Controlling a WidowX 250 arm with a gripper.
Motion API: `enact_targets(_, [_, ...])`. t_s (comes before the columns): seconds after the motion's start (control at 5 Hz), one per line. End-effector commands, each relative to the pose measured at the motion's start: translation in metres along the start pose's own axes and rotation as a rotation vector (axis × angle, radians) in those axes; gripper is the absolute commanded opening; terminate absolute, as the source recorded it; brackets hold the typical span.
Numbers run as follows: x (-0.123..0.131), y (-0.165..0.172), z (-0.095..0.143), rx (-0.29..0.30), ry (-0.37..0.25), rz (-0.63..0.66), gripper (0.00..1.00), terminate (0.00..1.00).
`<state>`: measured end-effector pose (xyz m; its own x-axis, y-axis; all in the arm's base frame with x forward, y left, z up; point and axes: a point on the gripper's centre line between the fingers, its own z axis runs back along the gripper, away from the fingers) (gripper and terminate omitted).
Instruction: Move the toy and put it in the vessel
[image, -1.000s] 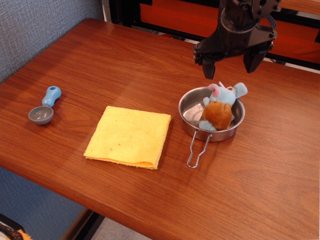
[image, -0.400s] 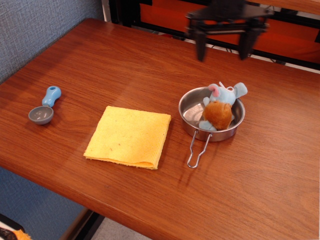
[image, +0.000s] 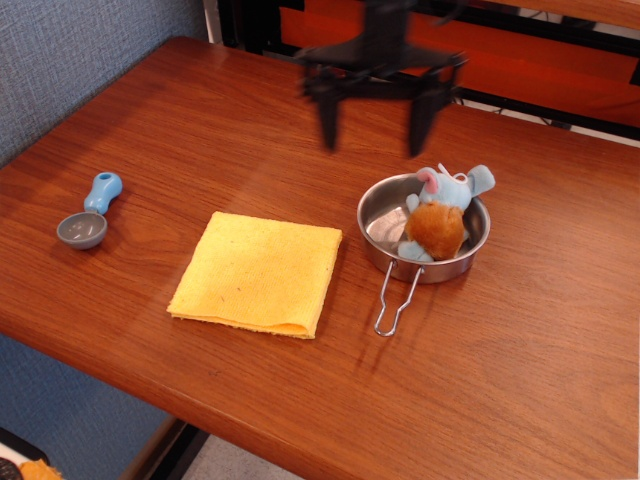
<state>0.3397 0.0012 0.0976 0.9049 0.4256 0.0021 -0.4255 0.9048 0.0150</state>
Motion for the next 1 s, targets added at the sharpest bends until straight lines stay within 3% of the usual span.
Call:
enact_targets(0.0, [-0.049, 0.051, 0.026, 0.019, 0.028, 0.080, 1.00, 0.00])
enact_targets(0.6, [-0.065, 0.077, 0.015, 0.021, 0.038, 0.194, 1.00, 0.00])
enact_targets(0.8, [-0.065, 0.077, 0.015, 0.021, 0.038, 0.194, 1.00, 1.00])
